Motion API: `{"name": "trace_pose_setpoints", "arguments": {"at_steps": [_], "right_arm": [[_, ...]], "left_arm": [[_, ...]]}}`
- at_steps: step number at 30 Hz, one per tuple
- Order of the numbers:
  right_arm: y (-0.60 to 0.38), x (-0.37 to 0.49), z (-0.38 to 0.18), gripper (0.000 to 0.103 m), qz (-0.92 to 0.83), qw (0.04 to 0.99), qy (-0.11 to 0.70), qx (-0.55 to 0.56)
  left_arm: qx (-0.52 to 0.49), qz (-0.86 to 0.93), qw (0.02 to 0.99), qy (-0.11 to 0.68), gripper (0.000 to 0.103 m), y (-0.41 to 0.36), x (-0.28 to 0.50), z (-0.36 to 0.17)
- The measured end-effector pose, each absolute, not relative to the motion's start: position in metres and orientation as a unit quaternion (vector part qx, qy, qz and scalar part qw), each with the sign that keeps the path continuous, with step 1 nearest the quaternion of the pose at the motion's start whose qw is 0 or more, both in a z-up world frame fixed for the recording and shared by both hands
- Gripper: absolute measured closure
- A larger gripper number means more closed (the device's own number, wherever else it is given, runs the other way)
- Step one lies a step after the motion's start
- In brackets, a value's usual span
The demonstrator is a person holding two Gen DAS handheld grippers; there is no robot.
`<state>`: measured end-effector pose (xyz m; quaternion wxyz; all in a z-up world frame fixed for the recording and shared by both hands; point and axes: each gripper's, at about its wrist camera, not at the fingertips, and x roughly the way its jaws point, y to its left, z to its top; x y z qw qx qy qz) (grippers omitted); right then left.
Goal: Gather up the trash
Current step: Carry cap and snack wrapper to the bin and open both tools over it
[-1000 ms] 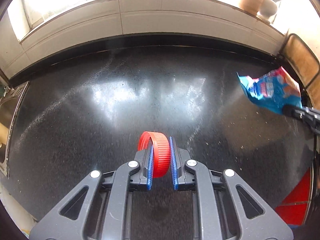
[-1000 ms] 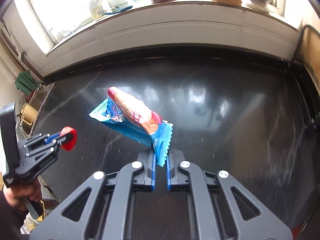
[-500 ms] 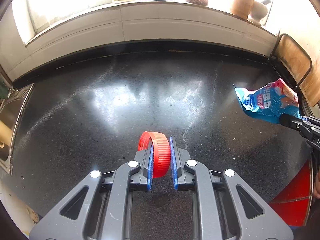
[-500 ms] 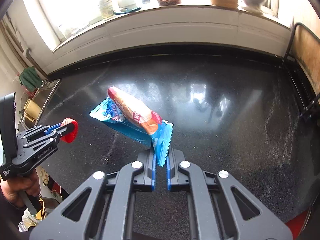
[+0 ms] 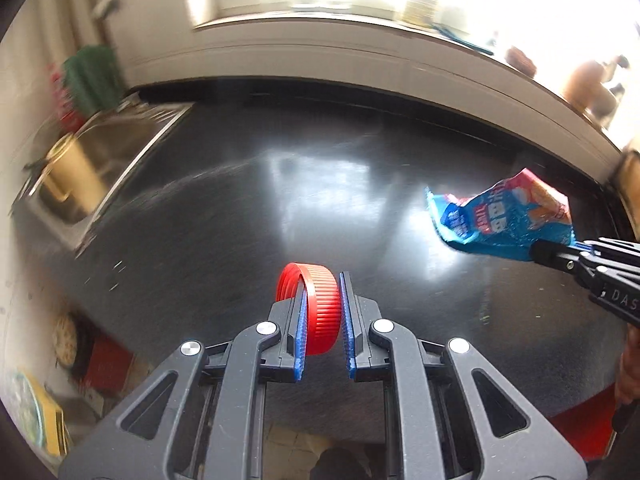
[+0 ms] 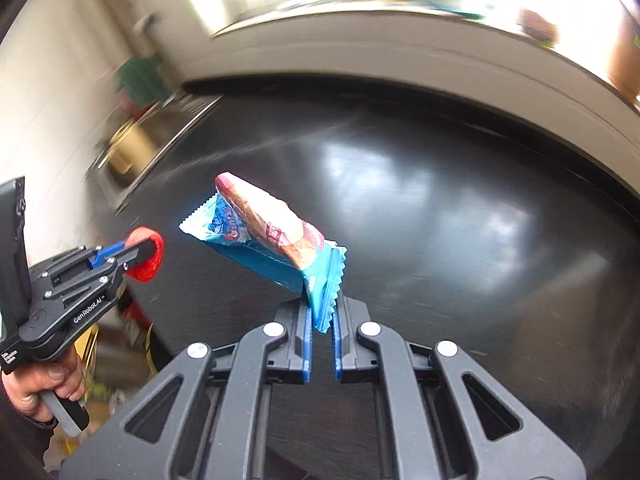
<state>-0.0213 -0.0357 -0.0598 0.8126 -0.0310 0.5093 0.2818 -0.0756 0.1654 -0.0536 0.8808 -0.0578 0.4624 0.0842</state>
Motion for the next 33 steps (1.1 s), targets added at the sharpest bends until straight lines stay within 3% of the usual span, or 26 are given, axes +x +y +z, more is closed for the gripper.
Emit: {"name": "trace_pose_setpoints", "arguments": {"at_steps": [17, 33], "right_arm": [[0.238, -0.15, -0.123, 0.094, 0.496, 0.647, 0.538, -0.213], [0.337, -0.19, -0.195, 0.094, 0.456, 0.604, 0.586, -0.289]], "left_arm": [[-0.24, 0.328, 0.782, 0.473, 0.089, 0.337, -0.27, -0.123], [-0.299, 0.306, 0.762, 0.486, 0.089, 0.388, -0.303, -0.205]]}}
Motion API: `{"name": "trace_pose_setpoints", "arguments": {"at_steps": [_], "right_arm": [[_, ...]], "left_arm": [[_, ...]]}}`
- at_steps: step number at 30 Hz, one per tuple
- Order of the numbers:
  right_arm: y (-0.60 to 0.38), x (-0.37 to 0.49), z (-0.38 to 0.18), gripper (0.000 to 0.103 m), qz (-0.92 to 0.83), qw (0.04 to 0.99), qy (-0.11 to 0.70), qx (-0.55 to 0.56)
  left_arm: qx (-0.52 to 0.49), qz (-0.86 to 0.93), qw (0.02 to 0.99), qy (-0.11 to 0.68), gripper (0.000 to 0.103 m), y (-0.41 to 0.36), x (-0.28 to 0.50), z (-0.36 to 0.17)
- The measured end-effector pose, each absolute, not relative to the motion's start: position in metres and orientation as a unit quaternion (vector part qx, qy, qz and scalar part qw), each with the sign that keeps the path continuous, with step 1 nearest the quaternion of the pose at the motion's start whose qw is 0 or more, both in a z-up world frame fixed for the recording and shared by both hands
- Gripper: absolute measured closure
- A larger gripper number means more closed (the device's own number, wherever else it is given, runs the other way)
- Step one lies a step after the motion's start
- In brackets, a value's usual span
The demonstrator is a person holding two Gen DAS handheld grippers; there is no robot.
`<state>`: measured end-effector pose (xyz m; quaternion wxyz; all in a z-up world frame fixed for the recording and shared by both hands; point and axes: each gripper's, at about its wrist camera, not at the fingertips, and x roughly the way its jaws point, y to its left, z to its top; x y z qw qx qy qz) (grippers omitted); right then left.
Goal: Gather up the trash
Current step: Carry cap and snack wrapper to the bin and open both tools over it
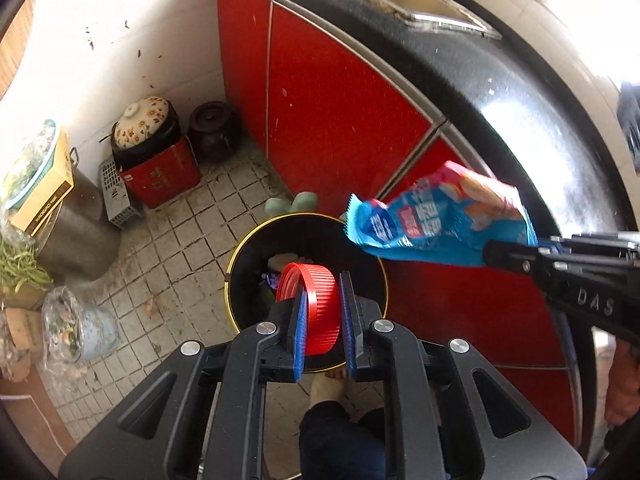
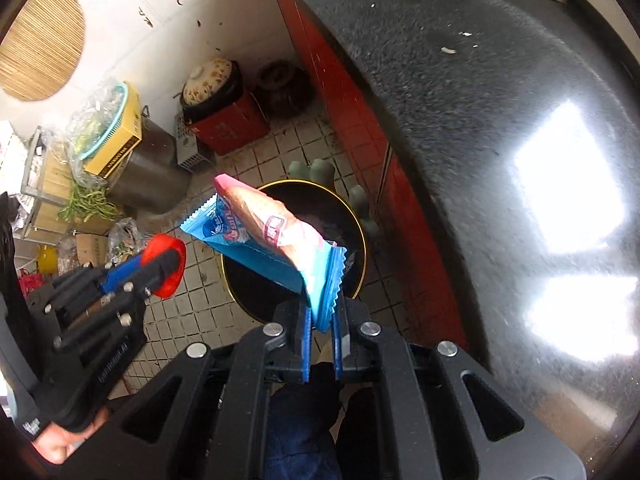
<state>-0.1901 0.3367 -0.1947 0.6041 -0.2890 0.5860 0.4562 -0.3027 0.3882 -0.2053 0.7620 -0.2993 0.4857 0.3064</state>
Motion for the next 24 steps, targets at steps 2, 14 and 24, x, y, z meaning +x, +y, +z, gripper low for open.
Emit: {"name": "trace_pose_setpoints", "arguments": {"at_steps": [2, 14, 24], "right_arm": [[0.343, -0.189, -0.197, 0.094, 0.454, 0.603, 0.587, -0.292], [0.348, -0.188, -0.195, 0.035, 0.458, 0.605, 0.581, -0.295], [0.296, -0.161, -0.131, 0.023, 0.47, 0.644, 0.551, -0.246]], "left_arm": [[-0.304, 0.3, 0.763, 0.485, 0.089, 0.39, -0.303, -0.21], [-0.309, 0.296, 0.761, 0.488, 0.039, 0.399, -0.304, -0.226], [-0.279, 0.295, 0.777, 0.482, 0.011, 0.38, -0.288, -0.175]]}}
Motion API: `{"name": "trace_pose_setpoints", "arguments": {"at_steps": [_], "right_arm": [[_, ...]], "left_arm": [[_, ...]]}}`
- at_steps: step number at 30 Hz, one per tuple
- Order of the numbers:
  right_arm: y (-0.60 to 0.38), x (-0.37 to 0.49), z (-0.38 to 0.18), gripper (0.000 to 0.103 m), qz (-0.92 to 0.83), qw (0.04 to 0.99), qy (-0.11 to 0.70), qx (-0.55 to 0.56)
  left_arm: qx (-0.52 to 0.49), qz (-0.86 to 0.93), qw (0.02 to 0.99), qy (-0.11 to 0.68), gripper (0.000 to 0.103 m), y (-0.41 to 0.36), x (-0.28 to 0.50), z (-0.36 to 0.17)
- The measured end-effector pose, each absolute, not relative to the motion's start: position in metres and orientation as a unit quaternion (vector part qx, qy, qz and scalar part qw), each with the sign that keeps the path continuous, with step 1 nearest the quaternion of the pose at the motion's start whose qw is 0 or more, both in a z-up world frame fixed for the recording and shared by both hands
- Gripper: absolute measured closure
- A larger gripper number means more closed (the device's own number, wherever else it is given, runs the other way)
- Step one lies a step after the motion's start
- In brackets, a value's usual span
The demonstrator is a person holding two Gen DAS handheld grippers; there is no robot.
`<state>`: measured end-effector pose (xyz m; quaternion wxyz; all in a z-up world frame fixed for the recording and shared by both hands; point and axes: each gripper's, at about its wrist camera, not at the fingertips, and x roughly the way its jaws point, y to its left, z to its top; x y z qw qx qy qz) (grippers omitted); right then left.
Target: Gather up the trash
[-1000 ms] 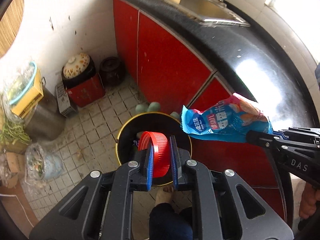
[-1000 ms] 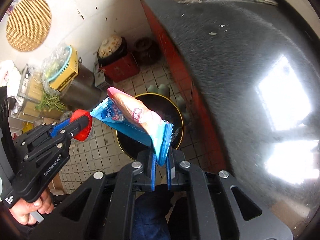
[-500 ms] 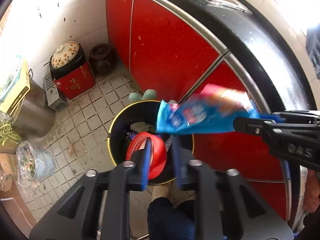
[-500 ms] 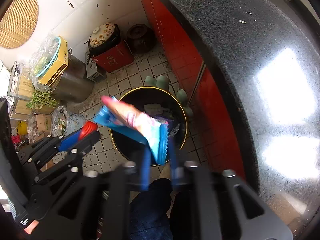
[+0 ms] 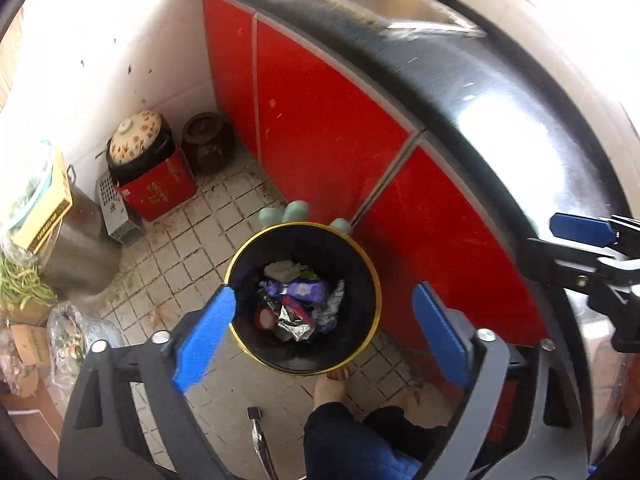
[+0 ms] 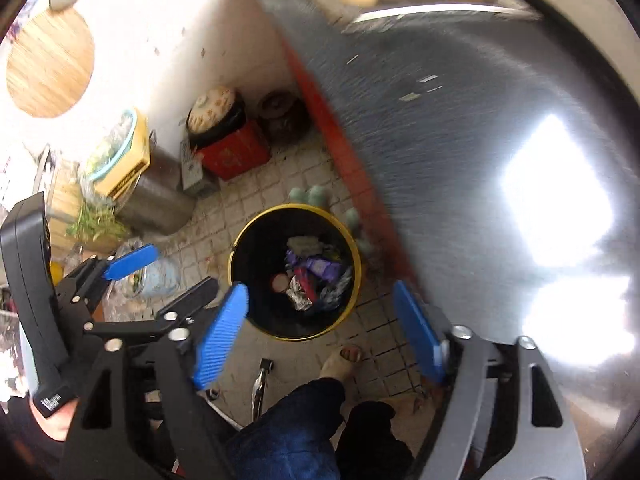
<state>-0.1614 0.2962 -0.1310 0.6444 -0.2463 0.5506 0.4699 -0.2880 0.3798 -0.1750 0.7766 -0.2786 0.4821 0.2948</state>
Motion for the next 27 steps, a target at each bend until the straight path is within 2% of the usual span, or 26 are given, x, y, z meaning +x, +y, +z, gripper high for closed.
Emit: {"name": "trace_pose_setpoints", "arguments": {"at_steps": [7, 14, 20, 27], "right_arm": [[0.177, -0.104, -0.061, 0.012, 0.411, 0.735, 0.507, -0.184], [-0.018, -0.04, -0.016, 0.01, 0.214, 0.841, 0.489, -0.092], [-0.162, -0.033, 0.008, 0.01, 0.042, 0.878, 0.477, -0.003], [-0.234, -0.043, 0.014, 0.01, -0.016, 0.882, 0.47, 0.024]], "left_arm": [[-0.188, 0.213, 0.839, 0.464, 0.007, 0.31, -0.215, -0.107], [-0.129, 0.069, 0.876, 0.46, 0.007, 0.219, -0.097, -0.062], [-0.082, -0.017, 0.883, 0.462, 0.007, 0.138, -0.022, -0.033], [-0.034, -0.038, 0.874, 0.483, 0.007, 0.085, 0.017, -0.027]]}}
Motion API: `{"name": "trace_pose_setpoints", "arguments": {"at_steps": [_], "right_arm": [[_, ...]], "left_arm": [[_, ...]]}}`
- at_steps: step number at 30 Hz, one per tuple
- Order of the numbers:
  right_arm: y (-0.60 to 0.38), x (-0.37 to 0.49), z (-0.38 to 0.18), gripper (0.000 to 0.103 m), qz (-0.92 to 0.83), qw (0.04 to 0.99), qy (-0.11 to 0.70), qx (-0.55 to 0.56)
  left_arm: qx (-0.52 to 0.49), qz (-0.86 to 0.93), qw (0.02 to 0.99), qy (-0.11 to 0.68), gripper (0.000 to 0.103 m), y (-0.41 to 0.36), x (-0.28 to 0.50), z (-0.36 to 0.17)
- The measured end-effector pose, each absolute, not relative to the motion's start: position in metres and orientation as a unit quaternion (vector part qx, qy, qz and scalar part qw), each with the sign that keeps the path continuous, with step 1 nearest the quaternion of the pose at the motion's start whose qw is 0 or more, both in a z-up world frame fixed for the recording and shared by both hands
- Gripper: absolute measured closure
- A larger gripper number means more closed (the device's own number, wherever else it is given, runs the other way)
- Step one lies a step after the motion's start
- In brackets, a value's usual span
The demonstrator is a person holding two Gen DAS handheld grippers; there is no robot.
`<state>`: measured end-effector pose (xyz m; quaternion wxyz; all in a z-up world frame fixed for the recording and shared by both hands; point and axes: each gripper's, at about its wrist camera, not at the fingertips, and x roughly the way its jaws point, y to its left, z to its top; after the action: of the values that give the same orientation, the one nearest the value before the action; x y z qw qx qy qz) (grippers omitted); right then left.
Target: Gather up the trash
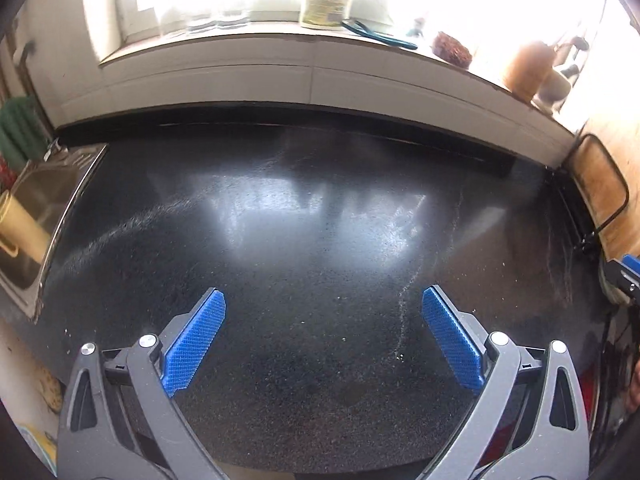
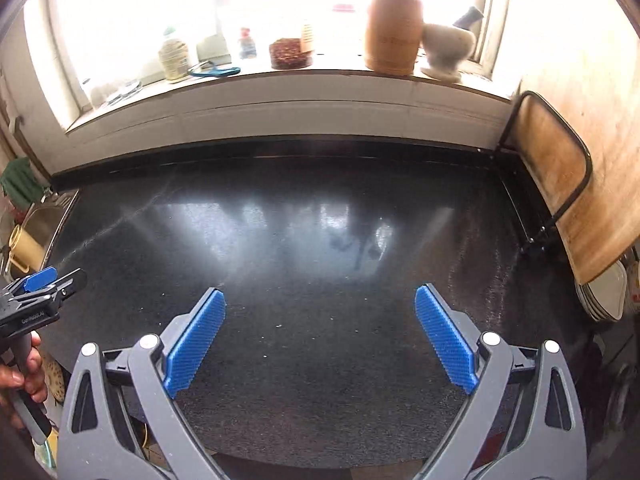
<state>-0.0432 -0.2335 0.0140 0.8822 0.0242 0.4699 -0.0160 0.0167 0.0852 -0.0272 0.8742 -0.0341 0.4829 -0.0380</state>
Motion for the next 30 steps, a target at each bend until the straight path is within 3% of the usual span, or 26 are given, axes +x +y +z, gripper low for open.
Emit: {"name": "trace_pose_setpoints", "arguments": {"at_steps": [30], "right_arm": [[-0.236, -0.027, 0.008, 0.01, 0.002, 0.877, 0.48, 0.028]], "left_arm": [[-0.011, -0.034, 0.867, 0.497, 0.007, 0.07, 0.02, -0.029]]}}
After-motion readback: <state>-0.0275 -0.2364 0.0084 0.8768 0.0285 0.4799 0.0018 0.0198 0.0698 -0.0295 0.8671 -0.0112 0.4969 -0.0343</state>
